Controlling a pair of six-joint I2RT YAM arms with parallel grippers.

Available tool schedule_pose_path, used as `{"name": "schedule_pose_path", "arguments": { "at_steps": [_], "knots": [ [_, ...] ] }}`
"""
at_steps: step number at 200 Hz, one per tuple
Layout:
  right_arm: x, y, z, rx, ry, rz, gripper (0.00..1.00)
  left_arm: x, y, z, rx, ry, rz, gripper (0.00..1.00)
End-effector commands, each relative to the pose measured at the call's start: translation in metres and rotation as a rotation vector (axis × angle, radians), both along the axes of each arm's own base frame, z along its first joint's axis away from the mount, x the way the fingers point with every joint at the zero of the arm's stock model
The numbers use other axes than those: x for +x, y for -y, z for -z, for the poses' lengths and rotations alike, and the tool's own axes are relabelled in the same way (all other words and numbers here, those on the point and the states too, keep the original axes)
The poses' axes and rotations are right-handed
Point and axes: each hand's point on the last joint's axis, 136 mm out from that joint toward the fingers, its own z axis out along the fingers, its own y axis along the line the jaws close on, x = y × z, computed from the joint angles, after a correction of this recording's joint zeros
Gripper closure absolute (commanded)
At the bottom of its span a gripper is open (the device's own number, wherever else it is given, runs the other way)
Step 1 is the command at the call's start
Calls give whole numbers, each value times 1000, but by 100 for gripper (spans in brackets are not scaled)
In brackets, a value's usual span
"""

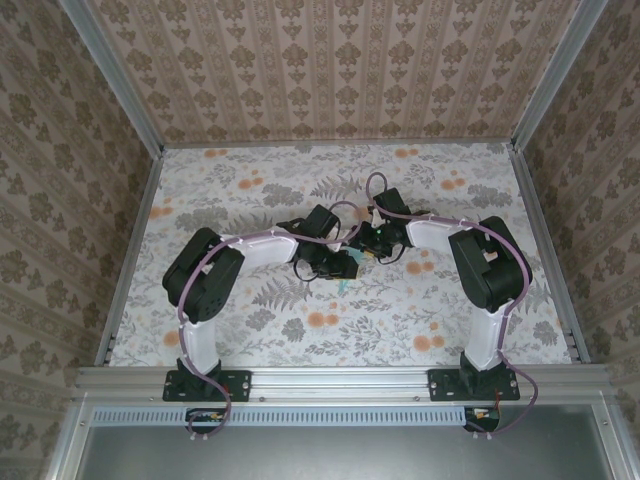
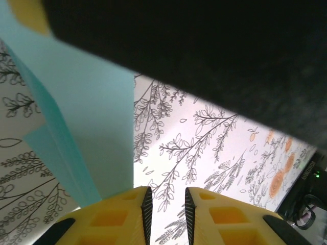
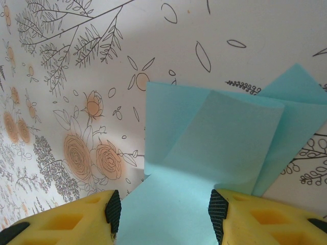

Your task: Fold a paper plane with a square sheet of paper (fold left side to right side)

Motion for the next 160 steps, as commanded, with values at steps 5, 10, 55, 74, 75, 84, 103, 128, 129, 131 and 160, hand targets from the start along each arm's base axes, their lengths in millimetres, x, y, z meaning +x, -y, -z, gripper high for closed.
{"name": "schedule_pose_path", "arguments": {
  "at_steps": [5, 10, 55, 74, 75, 84, 103, 128, 129, 131, 160],
  "knots": [
    [-26, 24, 40, -133, -135, 23, 46, 1, -4, 8, 47, 14, 14, 73],
    [-26, 24, 40, -132, -135, 23, 46, 1, -4, 8, 49, 15, 13, 73],
    [-26, 24, 40, -133, -135, 23, 46, 0, -6, 13, 56, 5, 13, 73],
    [-26, 24, 40, -133, -136, 23, 46, -2, -8, 17, 64, -4, 9, 73],
    [-26, 24, 40, -133, -136, 23, 46, -2, -8, 17, 65, -3, 9, 73],
    [-26, 25, 40, -134, -136, 22, 46, -2, -9, 18, 70, -4, 7, 73],
    [-25, 24, 39, -134, -134, 21, 46, -2, -10, 22, 81, -6, 6, 74],
    [-25, 24, 39, -133, -133, 21, 46, -2, -12, 25, 91, -9, 1, 74],
    [-25, 24, 39, -133, -133, 20, 46, -2, -12, 24, 91, -8, 1, 74],
    [-25, 24, 39, -134, -133, 20, 46, -3, -13, 25, 93, -10, 1, 74],
    [-25, 24, 40, -135, -138, 21, 46, -4, -17, 29, 108, -16, -3, 75]
  ]
}}
